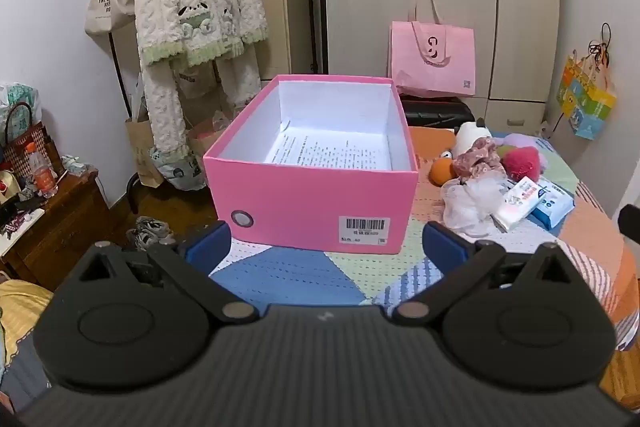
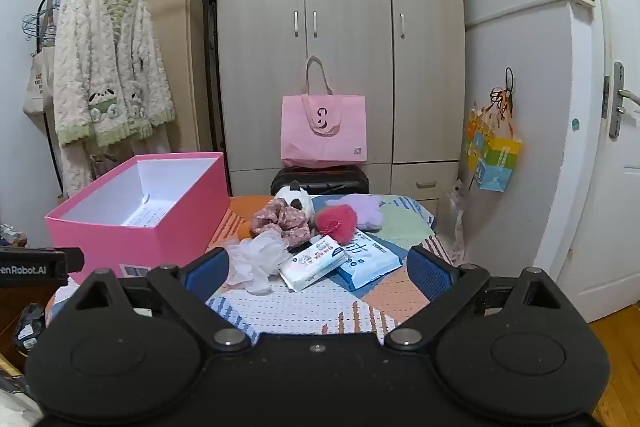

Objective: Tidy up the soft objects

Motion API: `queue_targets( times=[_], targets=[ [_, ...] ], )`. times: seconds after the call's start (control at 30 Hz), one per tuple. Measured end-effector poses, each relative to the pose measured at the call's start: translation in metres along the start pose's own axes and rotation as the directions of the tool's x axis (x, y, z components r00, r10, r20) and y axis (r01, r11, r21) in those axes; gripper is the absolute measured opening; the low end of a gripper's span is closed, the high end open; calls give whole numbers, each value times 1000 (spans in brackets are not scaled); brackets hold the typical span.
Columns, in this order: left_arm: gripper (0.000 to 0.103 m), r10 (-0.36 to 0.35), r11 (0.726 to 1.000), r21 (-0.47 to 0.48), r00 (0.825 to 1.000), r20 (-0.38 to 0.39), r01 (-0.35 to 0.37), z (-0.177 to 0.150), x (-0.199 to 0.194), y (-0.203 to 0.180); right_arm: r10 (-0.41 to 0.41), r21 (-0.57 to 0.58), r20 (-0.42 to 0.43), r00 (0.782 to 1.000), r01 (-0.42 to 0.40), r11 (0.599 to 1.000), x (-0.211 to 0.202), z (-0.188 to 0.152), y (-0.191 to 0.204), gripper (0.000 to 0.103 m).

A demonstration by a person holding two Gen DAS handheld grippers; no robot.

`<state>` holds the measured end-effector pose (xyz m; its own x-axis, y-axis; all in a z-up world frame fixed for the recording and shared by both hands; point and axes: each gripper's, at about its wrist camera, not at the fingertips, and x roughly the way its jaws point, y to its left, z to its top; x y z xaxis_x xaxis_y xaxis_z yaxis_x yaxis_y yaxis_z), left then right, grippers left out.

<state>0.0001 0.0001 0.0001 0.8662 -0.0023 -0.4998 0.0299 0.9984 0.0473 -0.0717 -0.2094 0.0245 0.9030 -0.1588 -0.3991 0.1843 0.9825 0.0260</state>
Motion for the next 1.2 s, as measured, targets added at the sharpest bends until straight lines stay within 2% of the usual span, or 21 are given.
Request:
queue_targets(
  times=[0.1, 0.13, 0.3, 0.53, 0.73, 1.03, 1.2],
  targets=[
    [103, 2, 1000, 2, 1000, -3, -2, 0, -1, -2, 1, 3, -13, 1000, -1, 1000, -2, -3, 0, 98],
    [103, -24, 999, -28, 999, -39, 23, 2, 2, 2, 2, 19, -14, 1000, -2, 1000, -3, -4, -7, 98],
    [103, -23, 1000, -14, 999, -45, 23, -3, 8, 2, -39, -14, -26, 999, 39, 999, 5, -4, 1, 98],
    [103, -2, 1000, 8, 1000, -14, 2, -8, 7, -1, -44, -13, -20, 999, 44, 999, -4, -12, -1, 98],
    [103, -14, 1000, 4, 1000, 5, 14, -12, 0, 1, -47, -46, -28, 998, 46, 998, -8, -13, 1, 98],
    [103, -7, 1000, 5, 998, 57, 7, -13, -13, 4, -45, -36, -26, 999, 44, 998, -11, -16, 1, 98],
    [103, -1, 1000, 29, 998, 60, -1, -16, -11, -1, -43, -41, -30, 999, 42, 998, -10, -15, 2, 98]
  ],
)
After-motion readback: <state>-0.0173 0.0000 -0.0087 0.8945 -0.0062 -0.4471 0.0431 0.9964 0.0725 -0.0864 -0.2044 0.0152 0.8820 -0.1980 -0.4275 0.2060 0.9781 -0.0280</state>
